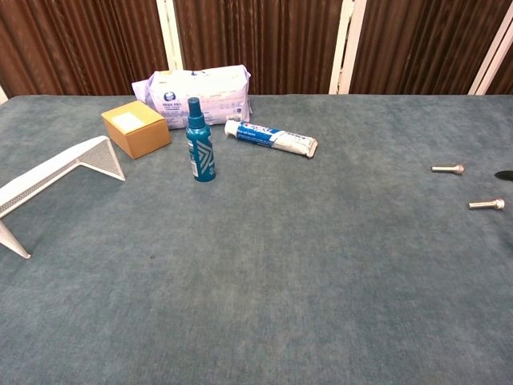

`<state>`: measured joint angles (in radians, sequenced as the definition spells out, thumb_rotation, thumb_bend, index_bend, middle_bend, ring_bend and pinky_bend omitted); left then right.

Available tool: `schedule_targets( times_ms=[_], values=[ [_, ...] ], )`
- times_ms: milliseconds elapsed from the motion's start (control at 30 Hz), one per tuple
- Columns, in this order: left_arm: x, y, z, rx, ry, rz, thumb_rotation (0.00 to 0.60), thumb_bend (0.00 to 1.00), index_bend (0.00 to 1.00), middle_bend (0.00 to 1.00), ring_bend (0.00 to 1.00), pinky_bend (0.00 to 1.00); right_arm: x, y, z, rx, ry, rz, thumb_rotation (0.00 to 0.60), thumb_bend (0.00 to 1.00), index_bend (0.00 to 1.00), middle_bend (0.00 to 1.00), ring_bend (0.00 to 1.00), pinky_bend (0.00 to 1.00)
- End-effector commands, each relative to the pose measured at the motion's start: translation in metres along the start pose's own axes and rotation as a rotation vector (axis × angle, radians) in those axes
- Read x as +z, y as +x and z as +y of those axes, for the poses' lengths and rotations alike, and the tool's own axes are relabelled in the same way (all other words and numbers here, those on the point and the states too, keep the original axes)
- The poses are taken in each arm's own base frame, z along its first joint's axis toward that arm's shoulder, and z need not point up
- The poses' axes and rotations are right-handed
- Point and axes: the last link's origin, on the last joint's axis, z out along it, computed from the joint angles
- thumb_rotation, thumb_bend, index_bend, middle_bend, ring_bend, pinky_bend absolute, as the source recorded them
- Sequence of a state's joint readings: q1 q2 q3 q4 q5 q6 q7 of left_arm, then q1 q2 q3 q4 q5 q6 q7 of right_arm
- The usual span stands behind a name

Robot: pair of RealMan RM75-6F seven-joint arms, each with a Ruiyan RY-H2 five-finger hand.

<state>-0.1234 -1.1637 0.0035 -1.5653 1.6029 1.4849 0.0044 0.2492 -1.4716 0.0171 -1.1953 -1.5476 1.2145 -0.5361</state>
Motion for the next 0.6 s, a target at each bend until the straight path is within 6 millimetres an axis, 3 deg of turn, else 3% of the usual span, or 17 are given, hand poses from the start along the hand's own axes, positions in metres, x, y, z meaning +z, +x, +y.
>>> schedule_targets(
  times_ms=[33, 600],
  values=[
    [0.001, 0.0, -0.001, 0.0, 0.002, -0.002, 0.6, 0.44, 0.0, 0.0, 0.0, 0.04, 0.004, -0.001, -0.004, 0.001, 0.004, 0.002, 0.6, 0.39, 0.52, 0.0, 0.0, 0.0],
    [0.002, -0.001, -0.002, 0.003, 0.006, -0.017, 0.6, 0.44, 0.0, 0.0, 0.0, 0.04, 0.014, -0.016, -0.004, -0.026, -0.026, -0.053, 0.6, 0.43, 0.55, 0.0, 0.0, 0.0]
  ],
)
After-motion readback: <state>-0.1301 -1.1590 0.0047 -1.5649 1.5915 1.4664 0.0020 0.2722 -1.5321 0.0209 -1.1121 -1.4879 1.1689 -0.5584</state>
